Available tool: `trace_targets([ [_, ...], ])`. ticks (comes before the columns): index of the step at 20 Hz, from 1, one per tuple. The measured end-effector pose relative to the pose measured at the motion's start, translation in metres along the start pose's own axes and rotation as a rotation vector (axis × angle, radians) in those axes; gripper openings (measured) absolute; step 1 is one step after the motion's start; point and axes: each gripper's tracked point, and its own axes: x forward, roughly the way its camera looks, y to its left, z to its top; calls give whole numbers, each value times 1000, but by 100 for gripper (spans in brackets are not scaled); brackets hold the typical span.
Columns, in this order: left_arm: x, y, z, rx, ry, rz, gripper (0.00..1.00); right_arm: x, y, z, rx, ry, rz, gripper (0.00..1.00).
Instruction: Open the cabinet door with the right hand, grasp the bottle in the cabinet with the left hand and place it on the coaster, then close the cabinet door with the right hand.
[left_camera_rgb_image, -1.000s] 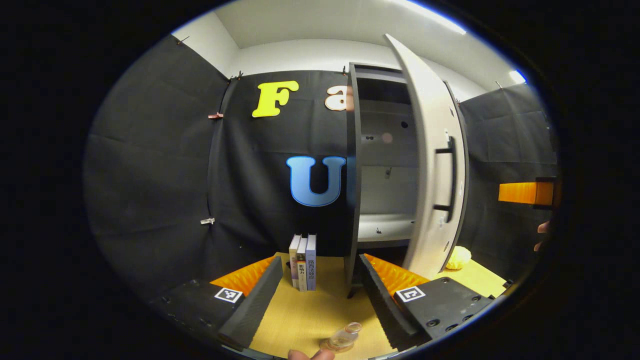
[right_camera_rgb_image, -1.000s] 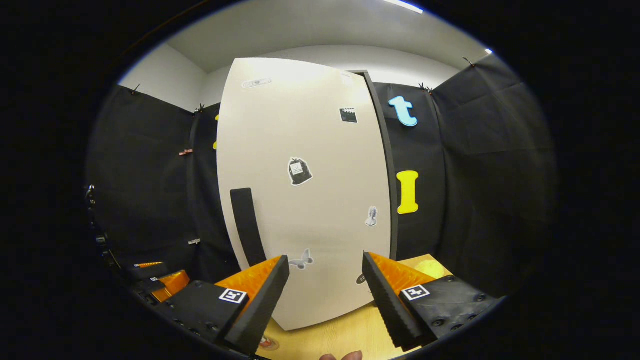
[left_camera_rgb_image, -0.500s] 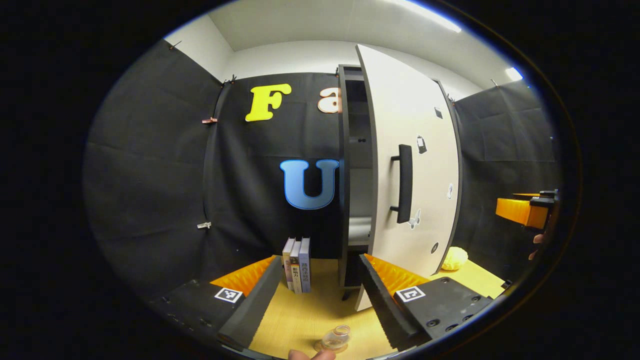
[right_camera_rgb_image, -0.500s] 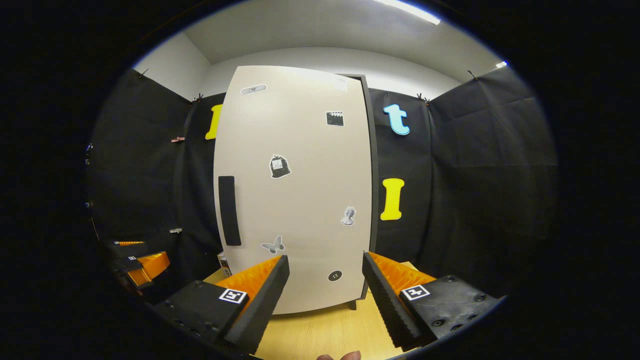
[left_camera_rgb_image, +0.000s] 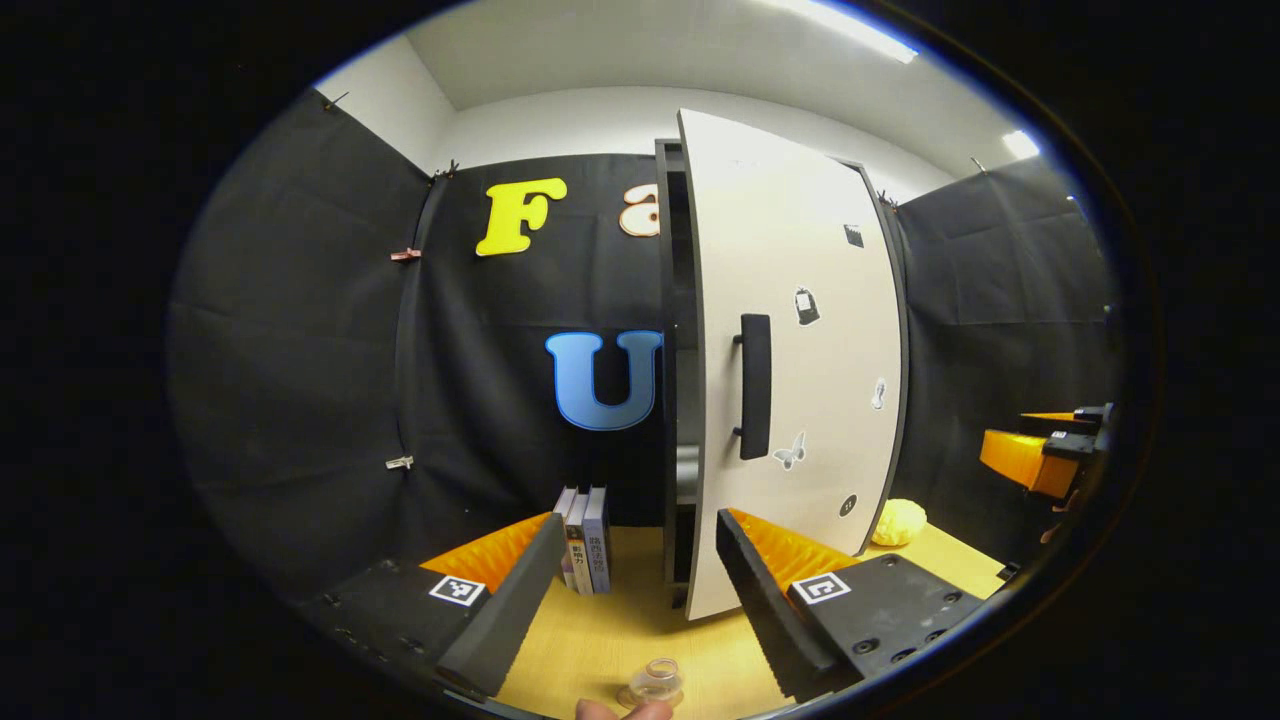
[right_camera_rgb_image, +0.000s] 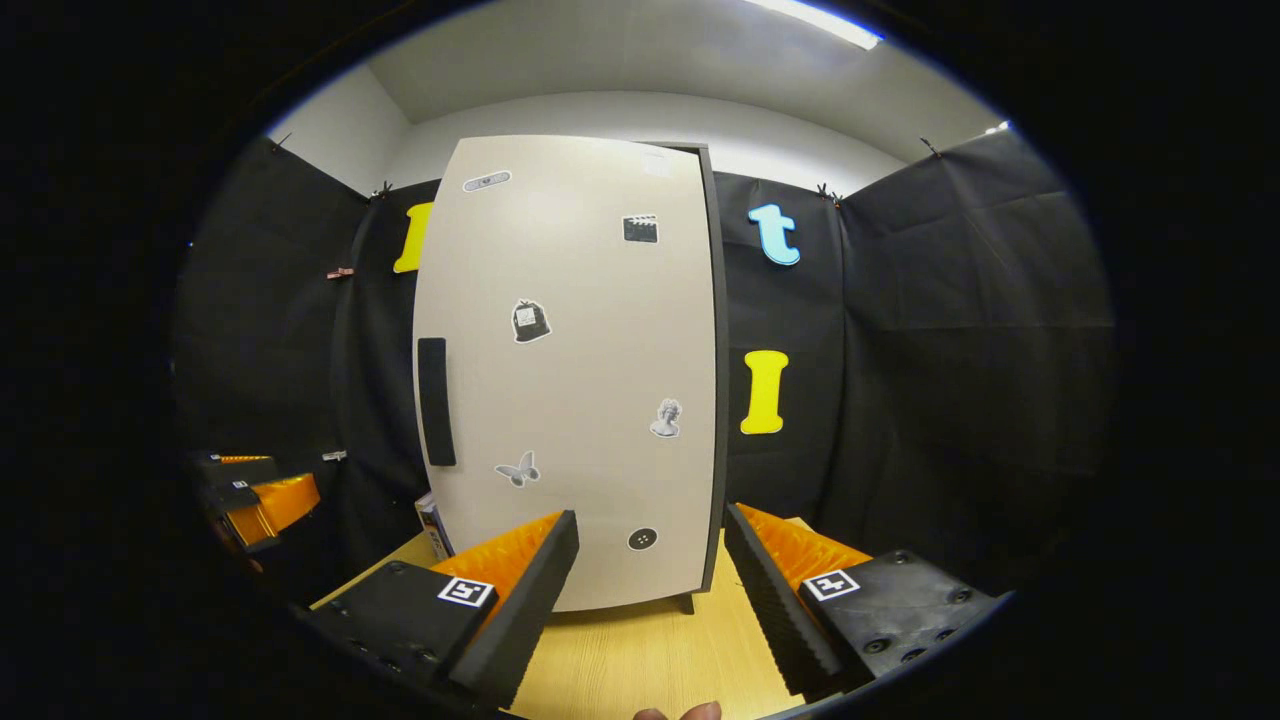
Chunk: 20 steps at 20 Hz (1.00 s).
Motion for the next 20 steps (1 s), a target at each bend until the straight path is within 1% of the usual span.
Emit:
trace_targets([
  [7, 1, -4, -3, -3, 5, -4, 95, -7, -1, -1, -49, -11, 4, 96],
  [13, 0, -8, -3, 1, 14, -10, 94, -8, -4, -3, -49, -5, -3, 98],
  [20, 0, -9, -5, 9, 20, -20, 96, -11, -5, -2, -43, -3, -6, 98],
])
